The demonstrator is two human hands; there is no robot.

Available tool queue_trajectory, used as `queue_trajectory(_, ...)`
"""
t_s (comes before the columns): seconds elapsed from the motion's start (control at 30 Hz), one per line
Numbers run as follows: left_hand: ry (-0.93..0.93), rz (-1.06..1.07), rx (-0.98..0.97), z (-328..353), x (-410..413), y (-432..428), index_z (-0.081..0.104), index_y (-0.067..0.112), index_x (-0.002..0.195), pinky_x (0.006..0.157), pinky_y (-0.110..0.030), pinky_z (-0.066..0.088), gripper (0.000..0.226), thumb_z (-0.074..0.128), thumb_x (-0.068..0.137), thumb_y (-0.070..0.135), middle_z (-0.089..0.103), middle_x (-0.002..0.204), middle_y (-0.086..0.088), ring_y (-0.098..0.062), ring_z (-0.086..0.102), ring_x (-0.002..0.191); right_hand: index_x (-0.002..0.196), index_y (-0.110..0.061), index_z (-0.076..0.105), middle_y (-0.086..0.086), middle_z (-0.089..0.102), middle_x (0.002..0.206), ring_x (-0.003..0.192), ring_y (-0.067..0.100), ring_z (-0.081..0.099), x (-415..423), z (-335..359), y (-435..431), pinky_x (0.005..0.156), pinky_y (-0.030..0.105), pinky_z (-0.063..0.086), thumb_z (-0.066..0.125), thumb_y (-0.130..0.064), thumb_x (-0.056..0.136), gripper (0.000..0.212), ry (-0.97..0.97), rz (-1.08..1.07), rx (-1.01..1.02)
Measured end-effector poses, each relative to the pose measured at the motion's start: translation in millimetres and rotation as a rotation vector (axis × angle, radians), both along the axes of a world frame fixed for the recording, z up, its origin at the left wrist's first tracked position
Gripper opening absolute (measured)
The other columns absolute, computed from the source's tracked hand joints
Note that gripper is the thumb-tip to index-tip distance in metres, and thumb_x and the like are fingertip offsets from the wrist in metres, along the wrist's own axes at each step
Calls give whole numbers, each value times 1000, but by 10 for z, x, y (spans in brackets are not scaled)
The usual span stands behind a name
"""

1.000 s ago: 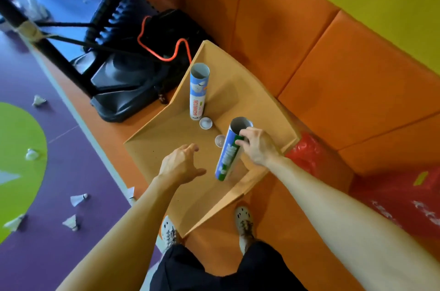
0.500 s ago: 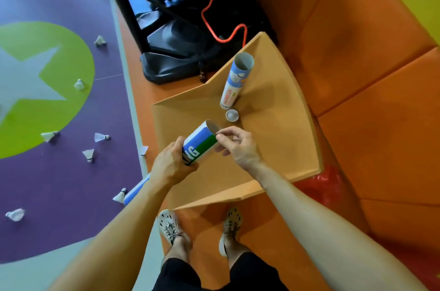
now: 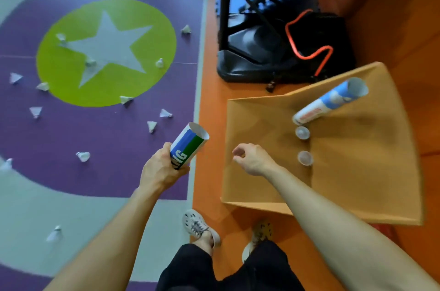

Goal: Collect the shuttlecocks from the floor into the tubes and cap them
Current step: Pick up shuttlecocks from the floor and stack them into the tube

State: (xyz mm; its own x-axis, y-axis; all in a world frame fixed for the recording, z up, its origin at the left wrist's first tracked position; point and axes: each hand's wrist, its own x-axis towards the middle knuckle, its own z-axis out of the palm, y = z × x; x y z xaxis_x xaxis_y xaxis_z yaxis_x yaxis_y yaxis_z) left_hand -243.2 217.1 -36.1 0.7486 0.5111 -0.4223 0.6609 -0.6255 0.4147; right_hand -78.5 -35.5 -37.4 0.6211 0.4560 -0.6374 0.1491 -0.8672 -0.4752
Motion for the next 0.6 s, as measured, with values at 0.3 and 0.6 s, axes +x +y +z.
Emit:
queue_trajectory(0.3,24,350,17,-15,-1415,1067,46,28,112,78,-48,59,69,93,74,60,70,101,2,-32,70,93,124,-24,71,-2,74,124,114,22,67,-577,-184,1708,97,35,54,57,-35,100,30,-23,411,-32)
queue_trajectory(0.6,35,589,40,-398,-2344,992,43,25,117,74,-45,56,69,88,80,64,69,102,0,-33,70,90,132,-20,67,1,72,127,110,23,68,-1078,-708,2374,96,40,58,58,-31,100,35,-13,715,-50)
